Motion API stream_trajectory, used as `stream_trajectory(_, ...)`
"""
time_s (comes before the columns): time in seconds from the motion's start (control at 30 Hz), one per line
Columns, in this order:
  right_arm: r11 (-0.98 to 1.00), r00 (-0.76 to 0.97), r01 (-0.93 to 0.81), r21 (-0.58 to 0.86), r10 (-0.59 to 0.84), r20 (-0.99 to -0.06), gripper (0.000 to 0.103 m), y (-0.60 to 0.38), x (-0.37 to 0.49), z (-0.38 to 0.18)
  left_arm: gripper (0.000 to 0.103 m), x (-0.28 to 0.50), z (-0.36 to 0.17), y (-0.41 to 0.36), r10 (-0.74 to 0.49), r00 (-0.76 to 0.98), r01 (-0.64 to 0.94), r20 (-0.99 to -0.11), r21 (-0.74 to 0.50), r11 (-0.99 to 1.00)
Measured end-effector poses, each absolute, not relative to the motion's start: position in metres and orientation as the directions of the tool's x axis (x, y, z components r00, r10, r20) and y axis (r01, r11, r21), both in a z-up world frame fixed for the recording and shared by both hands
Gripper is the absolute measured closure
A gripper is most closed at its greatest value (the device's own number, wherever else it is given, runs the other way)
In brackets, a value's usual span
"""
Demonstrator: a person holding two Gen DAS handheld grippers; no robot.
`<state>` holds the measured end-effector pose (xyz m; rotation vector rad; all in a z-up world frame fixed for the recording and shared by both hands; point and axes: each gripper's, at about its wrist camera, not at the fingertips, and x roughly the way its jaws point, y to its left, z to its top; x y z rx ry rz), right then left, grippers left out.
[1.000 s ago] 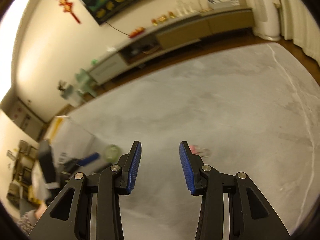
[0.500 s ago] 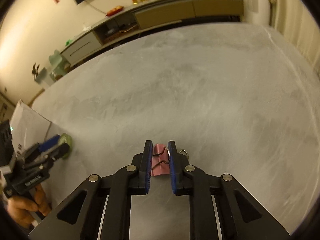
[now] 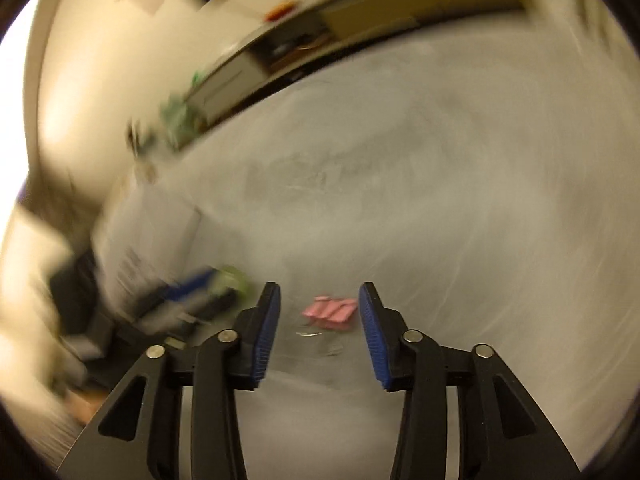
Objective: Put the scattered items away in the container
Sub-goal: 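Grasp the pink binder clip with the right tool while the left grasps the green tape roll, then carry the pink clip and green tape roll over the box with both tools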
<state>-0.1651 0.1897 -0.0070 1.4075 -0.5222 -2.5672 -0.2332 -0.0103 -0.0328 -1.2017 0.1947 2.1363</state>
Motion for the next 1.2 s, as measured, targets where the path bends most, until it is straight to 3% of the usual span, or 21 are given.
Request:
stream_trajectory(0.1,-0.971,-0.521,0.046,0.235,-0.224,-0.824,0.052,0.17,-0.164,-0.012,0.054,-0.232,-0.032,-0.012,0.479,-0.352,-0.614,-0.804,-0.188,-0.766)
stream_trajectory(0.6,-0.992,-0.535,0.004,0.126,-0.108,-0.838,0.052,0.135,-0.18,-0.045,0.047,-0.229,-0.052,-0.011,0.416,-0.384,-0.61,-0.824,-0.112,-0.785)
stream_trajectory(0.67,-0.992,-0.535,-0.004,0.126,-0.104,-0.838,0.054,0.135,-0.18,-0.046,0.053,-0.23,-0.052,-0.014,0.425,-0.38,-0.613,-0.822,-0.121,-0.781)
stream_trajectory(0.7,-0.992,-0.536,-0.008,0.124,-0.1,-0.839,0.065,0.135,-0.18,-0.046,0.053,-0.231,-0.052,-0.016,0.432,-0.375,-0.611,-0.82,-0.131,-0.78)
stream_trajectory(1.2,-0.975,-0.568,0.024,0.221,-0.195,-0.799,0.065,0.122,-0.18,-0.019,0.054,-0.222,-0.016,-0.042,0.5,-0.415,-0.594,-0.76,-0.19,-0.782)
